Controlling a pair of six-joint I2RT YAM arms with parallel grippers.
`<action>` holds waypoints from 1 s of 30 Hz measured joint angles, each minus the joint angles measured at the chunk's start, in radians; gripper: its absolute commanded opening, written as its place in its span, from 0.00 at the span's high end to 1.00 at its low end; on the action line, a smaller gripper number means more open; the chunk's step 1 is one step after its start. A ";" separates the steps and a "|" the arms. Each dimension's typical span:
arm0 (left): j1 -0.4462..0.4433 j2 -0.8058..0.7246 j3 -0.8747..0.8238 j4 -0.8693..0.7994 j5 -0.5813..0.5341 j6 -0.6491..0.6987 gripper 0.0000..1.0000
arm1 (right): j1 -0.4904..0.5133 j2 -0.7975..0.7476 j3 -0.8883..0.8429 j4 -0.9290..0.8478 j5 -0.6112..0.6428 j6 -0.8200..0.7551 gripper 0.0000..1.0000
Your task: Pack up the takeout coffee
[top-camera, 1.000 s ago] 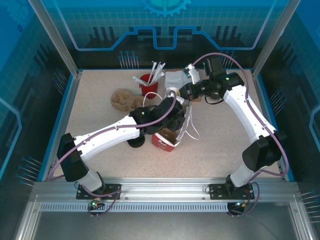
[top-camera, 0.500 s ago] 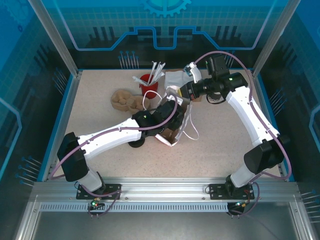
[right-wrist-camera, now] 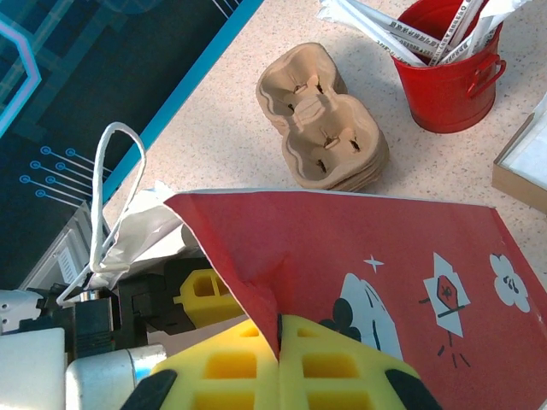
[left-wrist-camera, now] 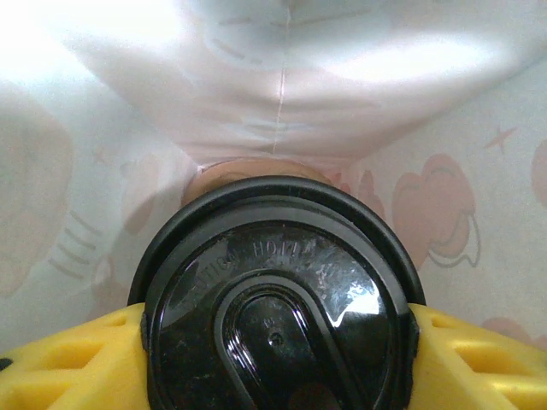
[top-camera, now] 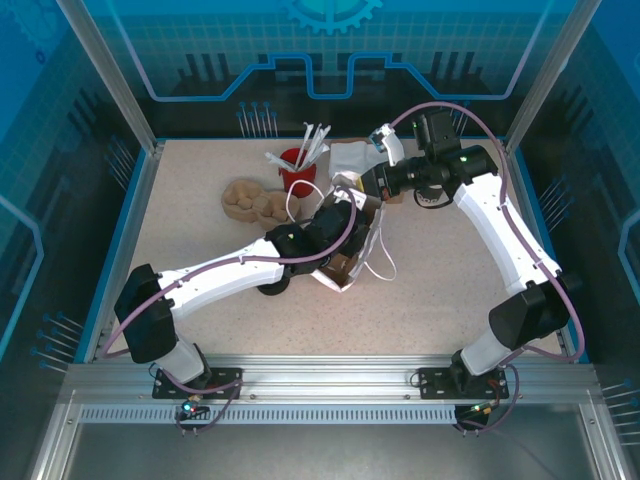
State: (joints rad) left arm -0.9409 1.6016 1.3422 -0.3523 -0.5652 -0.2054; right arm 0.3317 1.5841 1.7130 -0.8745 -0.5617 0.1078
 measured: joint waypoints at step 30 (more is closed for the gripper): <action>0.003 0.036 -0.015 0.109 -0.071 0.021 0.36 | -0.038 0.029 0.019 -0.019 -0.048 0.046 1.00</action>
State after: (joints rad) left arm -0.9379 1.6375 1.3273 -0.2436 -0.6357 -0.1848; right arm 0.2935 1.6127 1.7321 -0.8932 -0.6102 0.1539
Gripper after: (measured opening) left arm 0.647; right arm 0.057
